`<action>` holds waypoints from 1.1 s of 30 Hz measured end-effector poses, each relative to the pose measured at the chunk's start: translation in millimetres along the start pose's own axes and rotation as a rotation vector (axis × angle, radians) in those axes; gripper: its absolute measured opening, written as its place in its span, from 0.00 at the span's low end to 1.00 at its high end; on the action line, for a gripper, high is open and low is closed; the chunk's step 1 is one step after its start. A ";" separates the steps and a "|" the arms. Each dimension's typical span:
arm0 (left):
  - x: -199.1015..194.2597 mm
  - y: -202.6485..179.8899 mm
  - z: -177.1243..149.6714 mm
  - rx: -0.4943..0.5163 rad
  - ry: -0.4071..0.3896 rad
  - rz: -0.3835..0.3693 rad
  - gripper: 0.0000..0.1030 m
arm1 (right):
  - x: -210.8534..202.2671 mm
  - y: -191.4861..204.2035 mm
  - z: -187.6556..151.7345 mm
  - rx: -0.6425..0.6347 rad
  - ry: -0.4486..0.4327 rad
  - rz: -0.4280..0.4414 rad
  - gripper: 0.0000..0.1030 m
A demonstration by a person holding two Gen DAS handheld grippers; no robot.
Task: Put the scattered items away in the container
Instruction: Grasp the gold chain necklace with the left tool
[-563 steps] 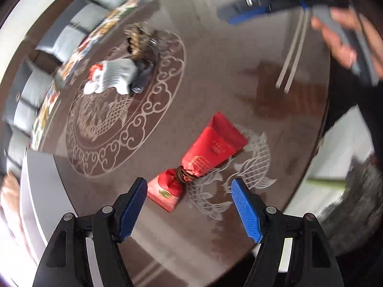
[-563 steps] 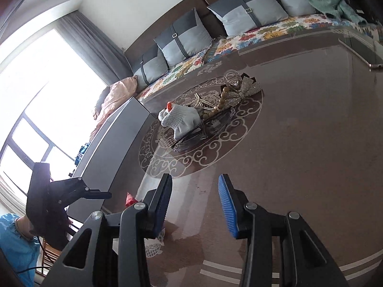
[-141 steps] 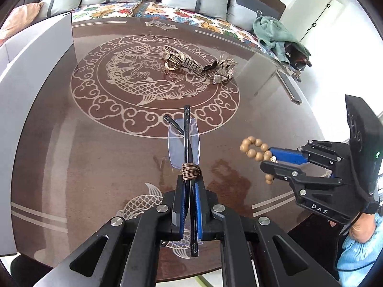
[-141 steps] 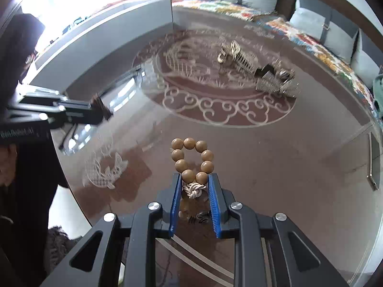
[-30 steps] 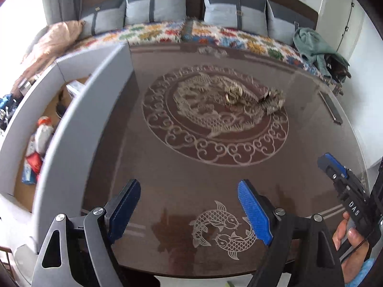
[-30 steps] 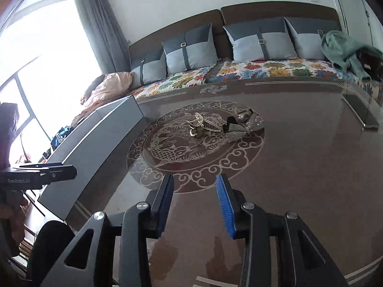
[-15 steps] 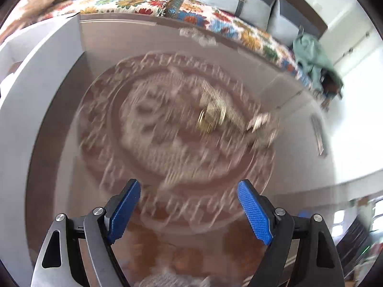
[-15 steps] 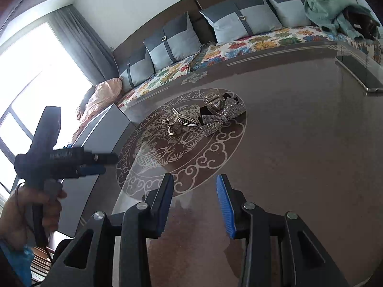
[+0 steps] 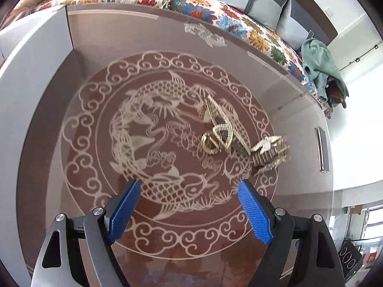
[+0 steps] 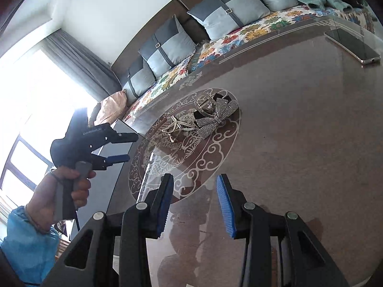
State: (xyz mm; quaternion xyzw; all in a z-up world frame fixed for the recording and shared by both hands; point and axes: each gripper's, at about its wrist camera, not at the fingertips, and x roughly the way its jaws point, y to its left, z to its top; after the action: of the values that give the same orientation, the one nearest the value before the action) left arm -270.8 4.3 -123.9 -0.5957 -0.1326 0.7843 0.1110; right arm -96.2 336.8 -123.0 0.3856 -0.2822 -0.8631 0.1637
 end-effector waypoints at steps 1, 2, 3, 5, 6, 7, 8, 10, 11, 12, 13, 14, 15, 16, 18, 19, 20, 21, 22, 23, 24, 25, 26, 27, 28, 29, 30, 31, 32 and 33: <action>1.4 -0.7 -2.6 0.006 0.003 -0.002 0.81 | 0.1 0.5 -0.2 -0.001 0.002 0.000 0.38; 2.8 -1.5 -5.1 0.012 0.007 -0.004 0.80 | 0.2 1.0 -0.4 -0.001 0.003 -0.001 0.38; 2.7 -3.4 -6.2 0.027 0.009 0.002 0.80 | 0.6 1.4 -0.6 -0.002 0.005 -0.001 0.38; 2.5 -7.3 -8.2 0.056 0.012 0.015 0.80 | 1.5 2.0 -1.2 -0.004 0.008 -0.003 0.38; 1.3 -7.1 -8.4 0.064 0.011 0.018 0.80 | 1.9 2.3 -1.5 -0.005 0.009 -0.003 0.38; -0.3 -7.0 -7.7 0.066 0.007 0.019 0.80 | 2.5 2.5 -1.8 -0.006 0.011 -0.005 0.38; -3.0 -5.4 -6.3 0.060 0.000 0.015 0.80 | 3.2 2.6 -2.3 -0.007 0.014 -0.007 0.38; -5.3 -1.4 -1.2 0.039 -0.002 -0.002 0.80 | 4.6 2.8 -3.2 -0.009 0.018 -0.011 0.38; -4.7 -1.2 3.1 0.024 -0.002 -0.006 0.80 | 5.3 2.9 -3.7 -0.009 0.021 -0.013 0.38; -1.8 -2.6 11.0 0.012 0.005 -0.011 0.80 | 5.8 3.5 -4.1 -0.010 0.022 -0.013 0.38; 1.1 -4.1 18.9 0.000 0.012 -0.016 0.80 | 6.1 4.5 -4.6 -0.013 0.024 -0.011 0.38; 4.1 -5.8 26.8 -0.011 0.019 -0.021 0.80 | 6.6 5.7 -5.1 -0.019 0.025 -0.011 0.38; 11.1 -11.6 33.6 -0.009 0.037 -0.018 0.80 | 7.2 6.8 -5.7 -0.026 0.027 -0.013 0.38; 18.1 -17.3 40.4 -0.006 0.054 -0.014 0.80 | 7.9 8.0 -6.3 -0.033 0.029 -0.014 0.38; 32.1 -28.9 54.0 -0.002 0.089 -0.008 0.80 | 9.2 8.6 -7.0 -0.037 0.036 -0.017 0.38; 39.1 -34.6 60.9 0.001 0.106 -0.004 0.81 | 9.5 7.9 -7.1 -0.034 0.038 -0.016 0.38; 46.1 -40.4 67.7 0.003 0.123 -0.001 0.81 | 9.8 7.3 -7.2 -0.031 0.040 -0.016 0.38; 53.0 -46.1 74.3 0.006 0.140 0.003 0.81 | 10.2 6.6 -7.2 -0.029 0.043 -0.016 0.38; 59.5 -50.2 77.7 0.016 0.152 0.018 0.81 | 10.1 5.9 -7.2 -0.026 0.043 -0.014 0.38; 65.9 -54.3 81.1 0.026 0.164 0.033 0.81 | 9.9 5.3 -7.0 -0.023 0.043 -0.011 0.38; 71.1 -56.6 82.9 0.031 0.174 0.044 0.81 | 9.9 4.7 -6.9 -0.021 0.044 -0.010 0.38; 76.4 -58.1 83.7 0.034 0.186 0.051 0.81 | 10.1 4.2 -6.8 -0.019 0.044 -0.009 0.38; 81.5 -59.6 84.5 0.036 0.198 0.057 0.81 | 10.3 3.4 -6.7 -0.015 0.046 -0.009 0.38; 84.7 -60.0 84.1 0.038 0.207 0.063 0.80 | 10.4 2.4 -6.5 -0.010 0.048 -0.008 0.38; 87.8 -60.1 83.5 0.040 0.214 0.077 0.80 | 10.7 1.2 -6.5 -0.004 0.051 -0.007 0.38; 89.3 -60.1 83.0 0.046 0.215 0.089 0.80 | 11.0 -0.2 -6.4 0.005 0.053 -0.006 0.38; 90.7 -60.2 82.5 0.053 0.216 0.101 0.78 | 11.3 -1.6 -6.4 0.013 0.055 -0.005 0.38; 91.1 -59.8 82.0 0.063 0.212 0.120 0.71 | 11.1 -2.6 -6.3 0.019 0.056 -0.005 0.38; 91.1 -59.1 81.8 0.074 0.207 0.133 0.63 | 10.7 -3.2 -6.1 0.024 0.056 -0.006 0.38; 90.2 -59.0 81.6 0.080 0.205 0.134 0.50 | 10.3 -3.9 -6.0 0.029 0.055 -0.006 0.38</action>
State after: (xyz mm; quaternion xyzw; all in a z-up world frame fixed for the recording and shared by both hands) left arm -372.4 83.6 -164.6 -0.6754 -0.0491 0.7297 0.0951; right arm -98.7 332.5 -134.6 0.4126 -0.2888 -0.8484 0.1630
